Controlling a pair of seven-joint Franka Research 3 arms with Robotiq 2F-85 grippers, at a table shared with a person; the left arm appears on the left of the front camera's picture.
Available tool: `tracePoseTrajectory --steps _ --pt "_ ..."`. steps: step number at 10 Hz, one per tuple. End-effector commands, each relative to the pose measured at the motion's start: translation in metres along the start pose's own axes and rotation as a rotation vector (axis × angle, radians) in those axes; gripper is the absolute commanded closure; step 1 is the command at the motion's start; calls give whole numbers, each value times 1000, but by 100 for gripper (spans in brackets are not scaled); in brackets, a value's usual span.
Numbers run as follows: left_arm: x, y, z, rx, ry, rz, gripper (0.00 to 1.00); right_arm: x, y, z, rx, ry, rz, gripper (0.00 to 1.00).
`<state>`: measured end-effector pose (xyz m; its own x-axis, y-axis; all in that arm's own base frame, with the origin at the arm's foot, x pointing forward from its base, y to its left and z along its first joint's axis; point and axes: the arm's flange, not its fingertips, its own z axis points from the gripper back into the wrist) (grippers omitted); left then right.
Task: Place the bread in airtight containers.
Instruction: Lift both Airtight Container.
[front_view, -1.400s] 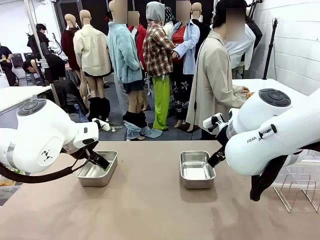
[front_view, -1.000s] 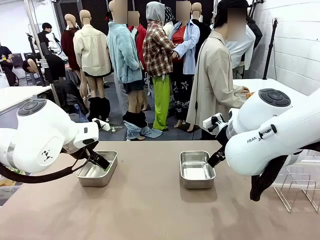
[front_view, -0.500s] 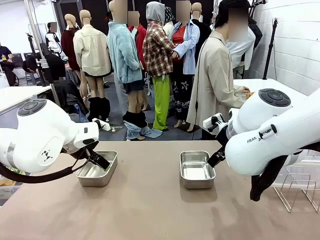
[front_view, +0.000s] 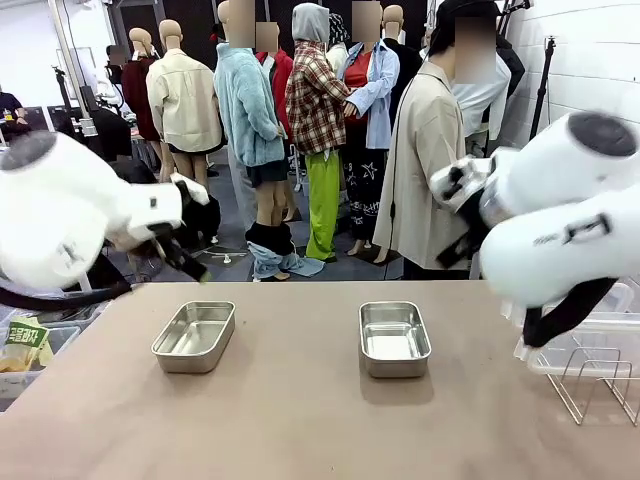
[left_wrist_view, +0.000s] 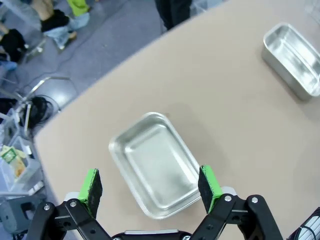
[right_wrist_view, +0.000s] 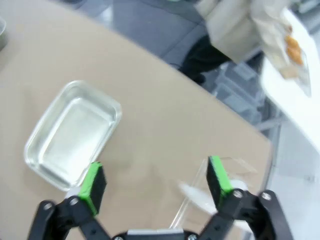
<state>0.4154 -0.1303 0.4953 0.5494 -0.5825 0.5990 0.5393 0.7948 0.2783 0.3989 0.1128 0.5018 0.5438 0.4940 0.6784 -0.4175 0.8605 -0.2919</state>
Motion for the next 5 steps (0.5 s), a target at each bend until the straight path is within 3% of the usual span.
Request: tracePoseTrajectory --steps 1,3,5 --pt "-8 48 45 40 24 36 0 1 -61 38 -164 12 -146 0" --pt "-32 92 86 61 18 163 0 -39 -157 77 -241 -10 -341 0" --pt "-56 114 121 99 38 227 0 -103 -241 102 -293 26 -520 0"
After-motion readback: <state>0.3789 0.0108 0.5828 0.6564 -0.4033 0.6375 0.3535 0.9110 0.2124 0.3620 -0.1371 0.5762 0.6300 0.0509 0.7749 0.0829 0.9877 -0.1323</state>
